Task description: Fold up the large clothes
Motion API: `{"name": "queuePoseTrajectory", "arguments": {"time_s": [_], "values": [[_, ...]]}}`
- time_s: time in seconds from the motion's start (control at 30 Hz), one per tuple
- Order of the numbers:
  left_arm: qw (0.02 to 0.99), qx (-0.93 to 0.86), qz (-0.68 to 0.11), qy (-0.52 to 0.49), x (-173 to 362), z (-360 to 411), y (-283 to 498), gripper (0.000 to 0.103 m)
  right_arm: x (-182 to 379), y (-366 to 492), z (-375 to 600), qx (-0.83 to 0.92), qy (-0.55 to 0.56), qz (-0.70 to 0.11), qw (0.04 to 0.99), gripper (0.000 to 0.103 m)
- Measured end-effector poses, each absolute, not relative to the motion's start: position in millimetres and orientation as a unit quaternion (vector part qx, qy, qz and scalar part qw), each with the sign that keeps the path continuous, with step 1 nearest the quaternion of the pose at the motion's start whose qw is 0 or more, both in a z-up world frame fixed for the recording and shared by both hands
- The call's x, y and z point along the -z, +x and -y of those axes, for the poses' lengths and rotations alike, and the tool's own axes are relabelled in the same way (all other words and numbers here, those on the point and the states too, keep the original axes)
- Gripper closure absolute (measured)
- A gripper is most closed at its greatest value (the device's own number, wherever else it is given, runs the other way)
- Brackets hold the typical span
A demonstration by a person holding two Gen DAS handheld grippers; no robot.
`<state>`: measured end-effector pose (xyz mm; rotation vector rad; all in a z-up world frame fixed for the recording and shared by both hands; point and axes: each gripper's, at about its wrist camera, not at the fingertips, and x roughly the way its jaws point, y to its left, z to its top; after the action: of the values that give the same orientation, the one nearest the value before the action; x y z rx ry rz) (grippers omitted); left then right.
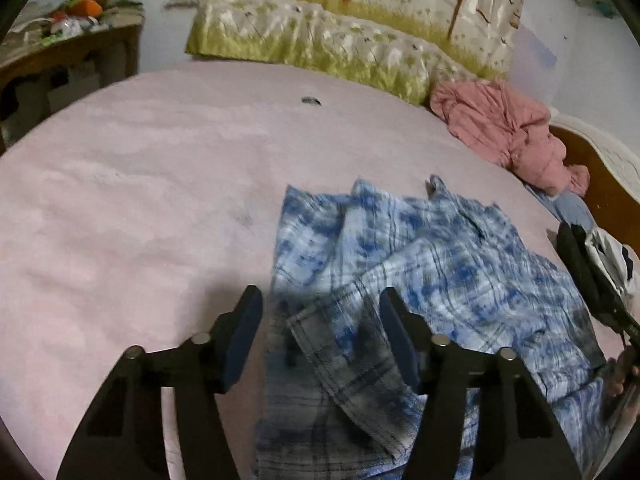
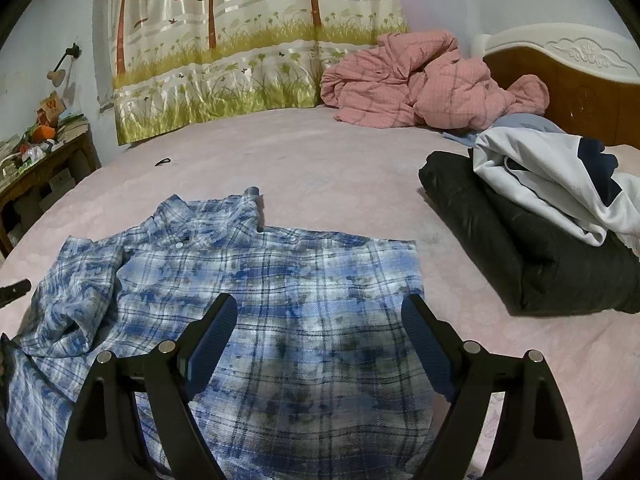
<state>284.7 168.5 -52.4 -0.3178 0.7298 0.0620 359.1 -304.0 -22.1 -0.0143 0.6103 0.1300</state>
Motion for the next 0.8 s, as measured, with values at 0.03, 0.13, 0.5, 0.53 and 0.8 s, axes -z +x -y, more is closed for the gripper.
{"name": "queuePoseTrajectory", "arguments": {"time_s": [0.03,0.13,0.5,0.53,0.8], "values": [[0.918,-0.029,-0.367,-0.150,56.1,-167.1,287.8,0.067,21.8,358.8,303.9,-0.064,-0.006,-0.301,0.951,0.017],[0.907,-0.050,-0.395,-0.136,64.5,-165.6,295.9,0.074,21.6,358.3,303.7,-0.064,-0.007,-0.299,0.952,0.017],[0.956,-0.013,-0.264,-0.129,12.2,-140.4,257.2,0.101,22.2,358.3,303.6,-0.069,-0.006,-0.300,0.952,0.017],[0.960,0.010,-0.246,-0.135,2.4,-133.5,251.2,0.101,22.4,357.9,302.6,-0.070,-0.005,-0.300,0.951,0.017],[0.954,0.137,-0.256,-0.076,-55.1,-17.3,264.0,0.101,13.6,344.4,293.0,-0.112,0.002,-0.276,0.955,0.017]]}}
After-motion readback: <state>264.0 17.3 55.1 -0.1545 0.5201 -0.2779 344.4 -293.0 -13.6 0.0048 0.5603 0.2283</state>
